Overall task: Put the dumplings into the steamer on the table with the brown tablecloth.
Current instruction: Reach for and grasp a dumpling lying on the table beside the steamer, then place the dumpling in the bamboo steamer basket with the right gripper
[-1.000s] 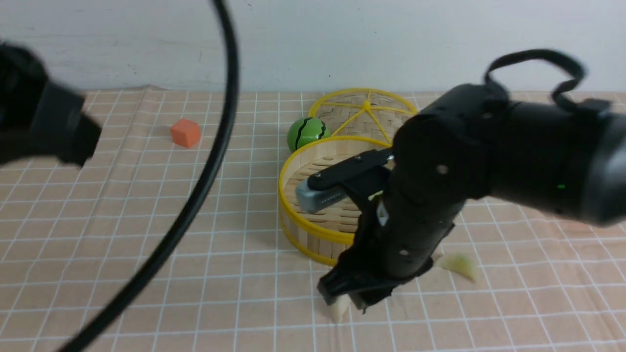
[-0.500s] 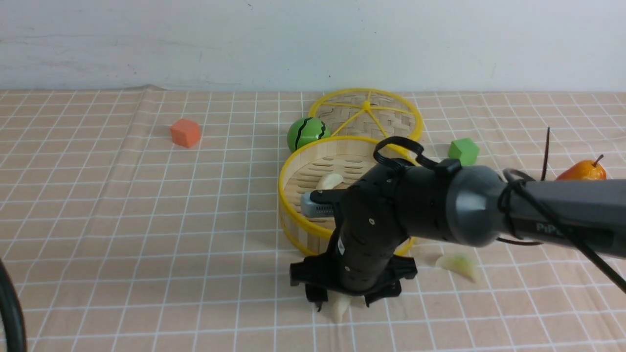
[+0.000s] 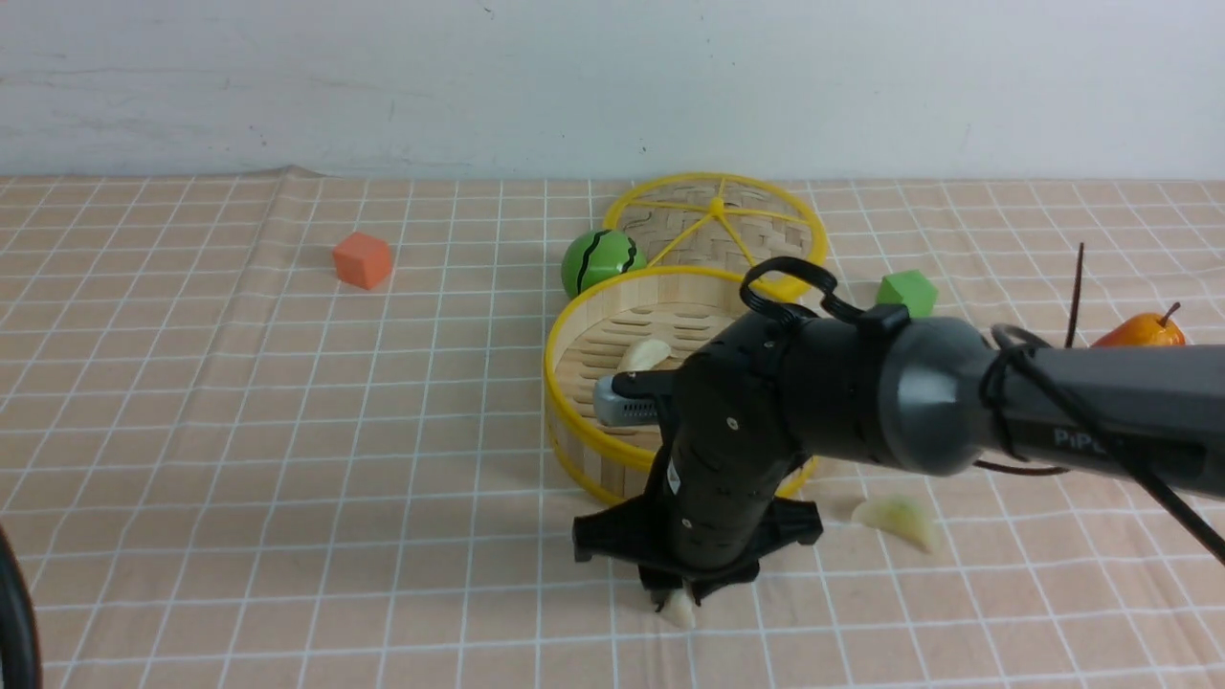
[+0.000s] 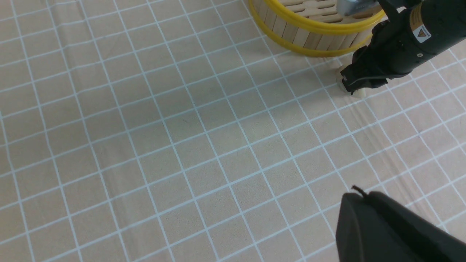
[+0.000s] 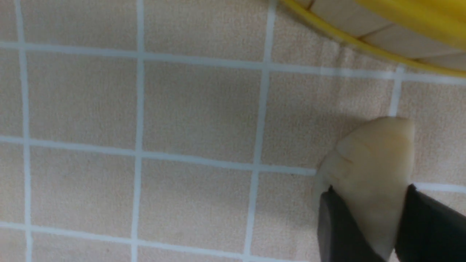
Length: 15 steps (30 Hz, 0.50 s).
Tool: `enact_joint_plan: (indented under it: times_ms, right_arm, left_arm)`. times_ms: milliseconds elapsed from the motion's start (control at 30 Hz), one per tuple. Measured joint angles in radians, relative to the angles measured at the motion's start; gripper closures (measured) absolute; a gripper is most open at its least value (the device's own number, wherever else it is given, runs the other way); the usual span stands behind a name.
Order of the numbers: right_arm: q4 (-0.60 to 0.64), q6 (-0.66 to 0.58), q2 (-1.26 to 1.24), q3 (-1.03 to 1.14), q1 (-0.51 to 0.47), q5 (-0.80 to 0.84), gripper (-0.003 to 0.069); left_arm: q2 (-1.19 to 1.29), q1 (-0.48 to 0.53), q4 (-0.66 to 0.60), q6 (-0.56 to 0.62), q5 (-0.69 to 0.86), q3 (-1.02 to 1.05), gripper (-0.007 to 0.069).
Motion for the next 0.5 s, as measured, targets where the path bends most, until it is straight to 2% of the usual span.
enact_joint_plan:
  times_ms: [167,233,300,500]
  right_arm:
    - [0.001,-0.124,-0.028,-0.022,0.002,0.081,0.0447]
    - [0.007,-0.212,-0.081,-0.071,0.002,0.136,0.0447]
    - [0.001,-0.241,-0.102,-0.101,0.002,0.157,0.0447]
    - [0.000,-0.333,-0.094,-0.368,-0.065,0.264,0.0447]
  left_arm:
    - [0.000,0.000,0.007,-0.001,0.000,0.000,0.0638]
    - [0.000,0.000,0.007,-0.001,0.000,0.000,0.0638]
    - [0.000,0.000,0.007,-0.001,0.000,0.000,0.0638]
    - [0.000,0.000,0.007,-0.001,-0.027,0.000,0.0638]
